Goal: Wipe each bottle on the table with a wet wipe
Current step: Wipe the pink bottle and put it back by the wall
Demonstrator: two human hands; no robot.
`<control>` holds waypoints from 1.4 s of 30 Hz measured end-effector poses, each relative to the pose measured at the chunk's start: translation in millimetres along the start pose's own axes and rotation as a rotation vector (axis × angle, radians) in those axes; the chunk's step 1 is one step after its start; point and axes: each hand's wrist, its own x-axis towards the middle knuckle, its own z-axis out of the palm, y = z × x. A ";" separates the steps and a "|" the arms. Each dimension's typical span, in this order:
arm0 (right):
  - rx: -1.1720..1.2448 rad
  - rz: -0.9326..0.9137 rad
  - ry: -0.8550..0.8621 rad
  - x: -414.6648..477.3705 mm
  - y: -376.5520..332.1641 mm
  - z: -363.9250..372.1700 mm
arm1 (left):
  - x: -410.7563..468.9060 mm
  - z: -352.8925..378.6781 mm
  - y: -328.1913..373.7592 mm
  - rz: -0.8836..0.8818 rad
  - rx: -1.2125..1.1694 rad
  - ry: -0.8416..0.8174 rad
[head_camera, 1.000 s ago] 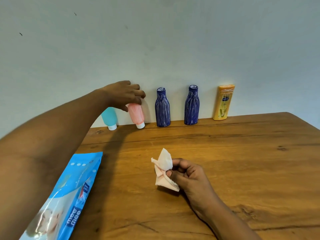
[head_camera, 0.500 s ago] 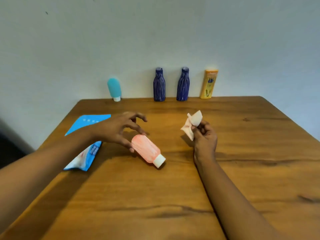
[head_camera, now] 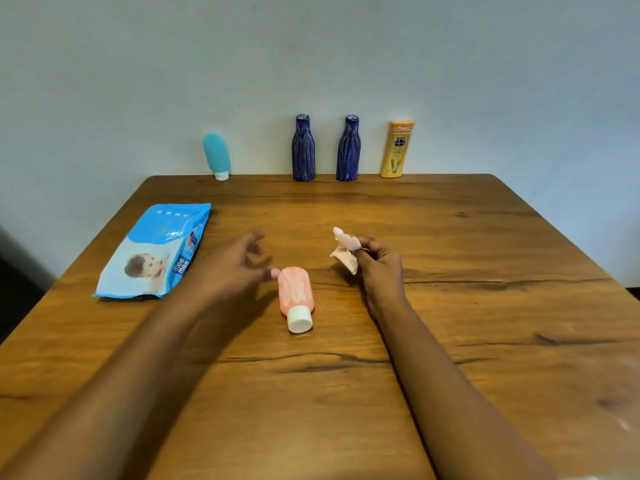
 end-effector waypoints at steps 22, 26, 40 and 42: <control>-0.296 -0.181 0.080 -11.1 -7.6 -10.0 | -36.2 70.2 25.0 0.024 0.165 0.379; -0.427 -0.308 0.109 -19.5 -10.8 -12.6 | -32.5 66.4 10.2 0.201 0.052 0.349; -1.199 -0.516 -0.149 -51.3 -16.0 7.2 | -35.1 66.9 -1.3 0.199 -0.321 0.308; -1.296 -0.501 -0.195 -55.1 -21.6 11.4 | -35.2 67.7 -1.5 0.202 -0.347 0.304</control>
